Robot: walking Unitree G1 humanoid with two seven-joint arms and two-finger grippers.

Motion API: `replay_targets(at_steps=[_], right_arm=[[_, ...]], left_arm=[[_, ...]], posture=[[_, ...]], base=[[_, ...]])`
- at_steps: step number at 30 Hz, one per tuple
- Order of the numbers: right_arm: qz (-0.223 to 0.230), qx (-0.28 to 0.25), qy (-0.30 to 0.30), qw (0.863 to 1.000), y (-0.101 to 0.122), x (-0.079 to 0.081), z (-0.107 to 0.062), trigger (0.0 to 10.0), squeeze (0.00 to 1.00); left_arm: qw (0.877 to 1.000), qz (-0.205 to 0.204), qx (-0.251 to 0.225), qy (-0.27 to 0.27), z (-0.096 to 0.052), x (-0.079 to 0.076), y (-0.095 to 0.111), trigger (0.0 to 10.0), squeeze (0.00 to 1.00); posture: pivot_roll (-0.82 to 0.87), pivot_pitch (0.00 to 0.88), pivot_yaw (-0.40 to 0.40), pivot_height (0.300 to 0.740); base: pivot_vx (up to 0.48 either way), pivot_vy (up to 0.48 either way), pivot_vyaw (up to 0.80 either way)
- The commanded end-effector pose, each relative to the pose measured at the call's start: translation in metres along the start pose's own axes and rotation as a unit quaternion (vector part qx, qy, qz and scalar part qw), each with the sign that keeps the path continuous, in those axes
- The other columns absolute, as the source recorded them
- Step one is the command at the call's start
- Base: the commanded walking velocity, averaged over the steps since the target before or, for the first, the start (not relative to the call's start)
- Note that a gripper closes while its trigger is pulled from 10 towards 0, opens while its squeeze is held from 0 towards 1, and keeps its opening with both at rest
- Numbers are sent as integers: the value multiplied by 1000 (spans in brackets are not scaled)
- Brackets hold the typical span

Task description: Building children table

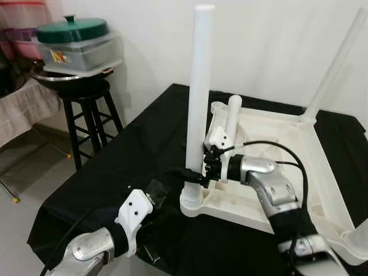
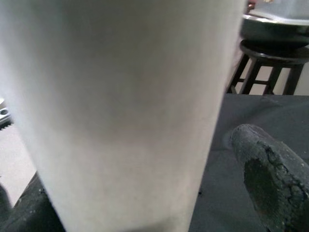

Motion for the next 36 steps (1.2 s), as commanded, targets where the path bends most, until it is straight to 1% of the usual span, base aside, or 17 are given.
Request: replay_targets(at_steps=[1,3,4,5,6,8,13,18,23,24,25,26,27,28,29,31,36], right_arm=[[-1,8,6,1000,-3,-2,3,10000,0],[17,3,20,1000,-3,-5,5,10000,0],[22,-1,33,999,-4,-4,4,8235,0],[22,-1,33,999,-4,-4,4,8235,0],[33,-7,52,998,-4,-1,1,0,0],[45,-21,86,995,-4,4,-6,0,0],[48,-25,94,994,-7,4,-12,0,0],[66,-33,38,997,-22,-4,-31,0,0],[82,-17,-37,996,-36,-5,-29,0,0],[137,53,-248,958,-67,-1,-8,0,0],[137,53,-248,958,-67,-1,-8,0,0],[183,70,-345,918,-77,3,-11,0,0],[177,85,-330,923,-78,27,-2,0,0],[177,85,-330,923,-78,27,-2,0,0],[168,78,-304,935,-74,44,7,0,0],[157,77,-274,946,-76,55,15,0,0],[158,69,-276,946,-74,45,16,0,0]], left_arm=[[1000,7,10,-3,-2,0,-5,10000,0],[999,37,15,-15,-6,-1,-3,10000,0],[998,51,17,-20,-9,-1,-2,10000,0],[998,51,17,-20,-9,-1,-2,10000,0],[997,68,18,-26,-12,2,-1,10000,0],[995,85,25,-40,-20,9,-2,10000,0],[996,67,9,-55,-27,15,4,10000,0],[996,1,-1,-87,-34,21,6,10000,0],[996,-8,1,-92,-36,20,5,10000,0],[995,-3,11,-100,-38,19,2,10000,0],[995,-3,11,-100,-38,19,2,10000,0],[995,-2,15,-102,-39,18,1,10000,0],[994,-3,18,-106,-40,17,0,10000,0],[994,-3,18,-106,-40,17,0,10000,0],[994,-4,19,-109,-40,17,0,10000,0],[993,-6,21,-113,-41,17,-1,10000,0],[992,-14,23,-122,-40,17,-1,10000,0]], posture=[[172,0,-72,740],[170,0,-72,740],[170,0,-72,740],[170,0,-72,740],[169,0,-72,740],[165,0,-69,740],[156,0,-63,740],[125,0,-51,740],[111,0,-47,740],[102,0,-47,740],[102,0,-47,740],[99,0,-45,740],[99,0,-45,740],[99,0,-45,740],[102,0,-34,740],[92,0,-28,740],[95,0,-37,740]], base=[[0,0,0],[0,0,0],[0,0,0],[0,0,0],[0,0,0],[0,0,0],[0,0,0],[0,0,0],[0,0,0],[0,0,0],[0,0,0],[0,0,0],[0,0,0],[0,0,0],[0,0,0],[0,0,0],[0,0,0]])
Point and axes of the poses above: a point about 5 cm out from each wrist's last joint towards the gripper, its own z axis pointing out of the wrist towards the gripper, its own y axis along the axis of the wrist's last joint, x = y × z, the point moved 6 cm from there along z, pointing out of the wrist towards the gripper, and after that the axes turned 6 degrees about -z, right-handed, at the moved point
